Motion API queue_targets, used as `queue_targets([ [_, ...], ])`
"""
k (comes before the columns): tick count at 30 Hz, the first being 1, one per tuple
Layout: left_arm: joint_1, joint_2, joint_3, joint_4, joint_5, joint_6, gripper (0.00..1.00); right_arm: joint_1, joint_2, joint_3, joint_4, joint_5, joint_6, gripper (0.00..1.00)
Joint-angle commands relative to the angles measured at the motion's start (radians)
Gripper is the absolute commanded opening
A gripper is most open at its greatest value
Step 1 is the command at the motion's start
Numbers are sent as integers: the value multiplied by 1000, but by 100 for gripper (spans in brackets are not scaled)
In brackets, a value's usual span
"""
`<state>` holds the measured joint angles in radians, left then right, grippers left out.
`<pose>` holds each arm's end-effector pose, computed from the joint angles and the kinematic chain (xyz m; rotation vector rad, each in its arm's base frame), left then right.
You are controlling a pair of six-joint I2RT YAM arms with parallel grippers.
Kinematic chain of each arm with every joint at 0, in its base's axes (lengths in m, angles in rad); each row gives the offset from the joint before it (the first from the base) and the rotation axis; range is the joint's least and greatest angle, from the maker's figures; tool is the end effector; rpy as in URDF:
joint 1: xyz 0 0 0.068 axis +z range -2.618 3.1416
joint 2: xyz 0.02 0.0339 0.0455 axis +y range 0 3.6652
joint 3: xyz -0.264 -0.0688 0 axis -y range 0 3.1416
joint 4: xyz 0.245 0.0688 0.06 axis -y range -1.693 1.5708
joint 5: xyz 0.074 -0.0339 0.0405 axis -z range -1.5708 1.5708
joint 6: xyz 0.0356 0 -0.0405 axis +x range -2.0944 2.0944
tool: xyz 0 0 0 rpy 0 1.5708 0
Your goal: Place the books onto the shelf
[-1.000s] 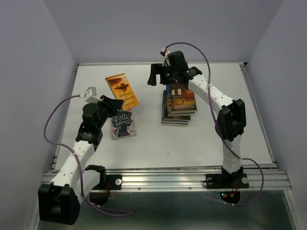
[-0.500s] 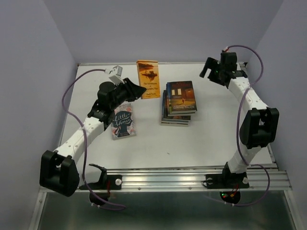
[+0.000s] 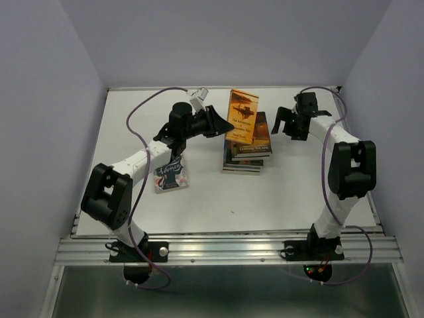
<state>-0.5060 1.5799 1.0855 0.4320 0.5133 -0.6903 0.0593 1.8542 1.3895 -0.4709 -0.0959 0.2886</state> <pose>0.3163 -0.1953 0.3075 0.2684 1.7807 -1.3042 0.4037 0.0274 0.2227 0.2488 2.5077 0.2624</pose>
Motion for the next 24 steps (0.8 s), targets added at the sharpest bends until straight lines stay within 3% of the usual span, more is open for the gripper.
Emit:
queue_targets([
  [1, -14, 3, 86, 154, 56, -46, 0, 22, 11, -26, 41, -21, -28, 100],
  [20, -31, 137, 137, 179, 122, -133, 0, 97, -49, -110, 60, -27, 1, 100],
  [24, -31, 163, 122, 180, 129, -153, 0, 106, -53, -118, 81, -114, 10, 100],
])
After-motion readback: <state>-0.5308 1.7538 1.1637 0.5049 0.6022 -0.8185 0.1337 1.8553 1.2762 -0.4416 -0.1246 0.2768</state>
